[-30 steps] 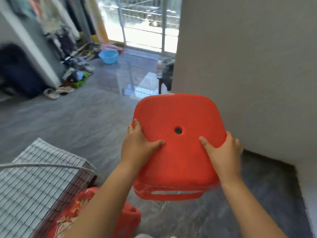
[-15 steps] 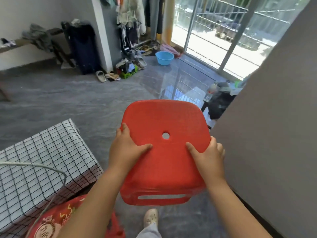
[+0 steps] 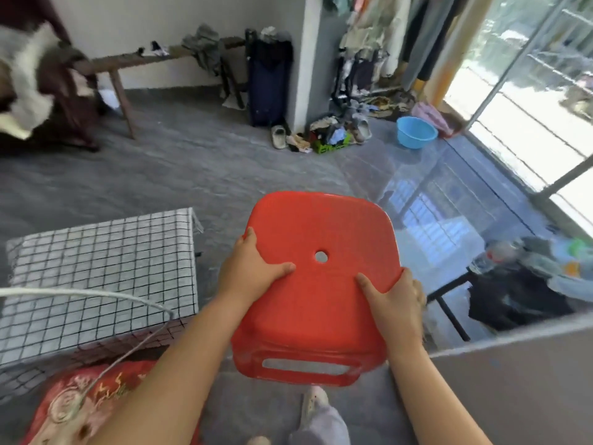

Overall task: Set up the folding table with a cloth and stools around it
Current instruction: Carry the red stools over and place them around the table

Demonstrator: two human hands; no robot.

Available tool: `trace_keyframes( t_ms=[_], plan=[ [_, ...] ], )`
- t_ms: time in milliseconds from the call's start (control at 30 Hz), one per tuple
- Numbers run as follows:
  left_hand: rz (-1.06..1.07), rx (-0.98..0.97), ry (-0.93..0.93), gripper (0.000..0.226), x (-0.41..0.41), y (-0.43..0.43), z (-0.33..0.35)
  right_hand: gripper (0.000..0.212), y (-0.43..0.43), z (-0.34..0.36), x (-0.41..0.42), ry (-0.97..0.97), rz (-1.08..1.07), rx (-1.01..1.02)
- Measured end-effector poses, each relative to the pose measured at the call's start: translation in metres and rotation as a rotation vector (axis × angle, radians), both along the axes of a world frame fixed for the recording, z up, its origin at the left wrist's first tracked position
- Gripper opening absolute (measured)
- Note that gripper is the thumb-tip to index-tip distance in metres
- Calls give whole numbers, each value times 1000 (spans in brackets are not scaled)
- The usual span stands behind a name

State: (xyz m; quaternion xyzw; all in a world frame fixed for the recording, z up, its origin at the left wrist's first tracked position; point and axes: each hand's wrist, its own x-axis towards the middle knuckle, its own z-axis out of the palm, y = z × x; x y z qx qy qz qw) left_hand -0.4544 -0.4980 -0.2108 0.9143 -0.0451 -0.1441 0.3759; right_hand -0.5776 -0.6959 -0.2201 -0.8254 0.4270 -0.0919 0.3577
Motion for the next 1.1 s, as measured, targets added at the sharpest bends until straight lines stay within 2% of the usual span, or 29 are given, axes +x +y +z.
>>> trace_keyframes(
  t_ms=[300,467,700,1000,1100],
  plan=[
    [252,-66,86,105,80,-4,-33,64,-45,-36,143,73,280,38],
    [296,-103,201,98,131,13,-73,61,-41,-75,217,175,345,109],
    [307,-72,357,98,218,32,-173,50,-32,-168,319,378,425,220],
    [323,-50,490,89,307,53,-311,40,-16,-307,406,501,472,301],
    [343,-34,532,89,326,55,-357,44,-12,-350,424,506,481,325]
  ],
)
